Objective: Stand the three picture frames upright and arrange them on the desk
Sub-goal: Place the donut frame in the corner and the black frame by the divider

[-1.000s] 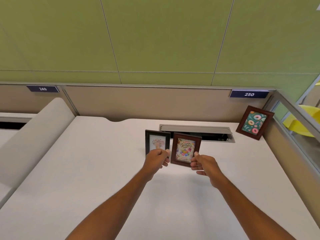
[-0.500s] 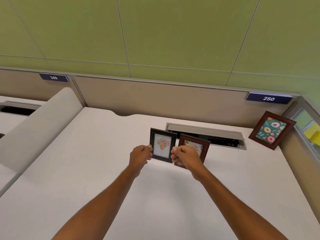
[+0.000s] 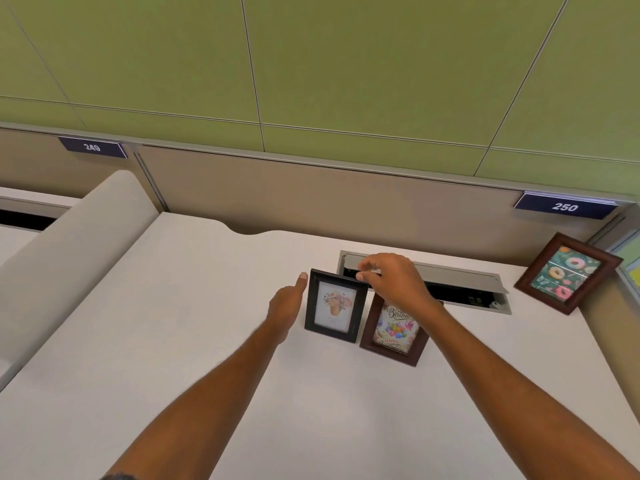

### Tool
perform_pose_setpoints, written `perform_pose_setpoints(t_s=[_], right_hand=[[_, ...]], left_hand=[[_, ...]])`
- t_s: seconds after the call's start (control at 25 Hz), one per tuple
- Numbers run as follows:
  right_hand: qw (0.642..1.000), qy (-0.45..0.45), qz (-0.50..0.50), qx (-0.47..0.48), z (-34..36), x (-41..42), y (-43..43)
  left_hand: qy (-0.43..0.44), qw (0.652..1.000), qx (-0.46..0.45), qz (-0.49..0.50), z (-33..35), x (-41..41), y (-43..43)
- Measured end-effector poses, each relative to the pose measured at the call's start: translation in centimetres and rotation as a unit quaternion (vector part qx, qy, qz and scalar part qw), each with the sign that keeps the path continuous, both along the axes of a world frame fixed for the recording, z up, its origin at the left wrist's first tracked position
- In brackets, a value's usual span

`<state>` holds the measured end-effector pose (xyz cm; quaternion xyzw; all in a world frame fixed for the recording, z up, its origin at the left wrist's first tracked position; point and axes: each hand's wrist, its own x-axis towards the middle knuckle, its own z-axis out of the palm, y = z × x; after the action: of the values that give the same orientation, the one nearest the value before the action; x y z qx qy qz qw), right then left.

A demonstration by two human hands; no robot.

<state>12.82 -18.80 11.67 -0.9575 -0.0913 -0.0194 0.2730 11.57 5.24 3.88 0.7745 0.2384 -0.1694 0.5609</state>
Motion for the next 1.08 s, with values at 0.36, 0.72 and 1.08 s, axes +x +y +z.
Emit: perform_pose_setpoints(t_s=[0.36,0.72,1.08], right_hand=[[0.994,0.014,0.025,-0.102,-2.7,1.6,1.1],[0.996,0.03,0.007,-0.08,-3.7,2.1,1.3],[0.998,0.008,0.033,-0.046,-2.5,2.0,3.3]], left_hand=[[0.061,0.992,-0.105,-0.045,-2.9,3.8,-0.2],[0.082,0.98,-0.181,-0.015,-3.0,4.5,-0.7],[0.071,0.965,-0.242,-0.071,-1.3,2.8,2.0]])
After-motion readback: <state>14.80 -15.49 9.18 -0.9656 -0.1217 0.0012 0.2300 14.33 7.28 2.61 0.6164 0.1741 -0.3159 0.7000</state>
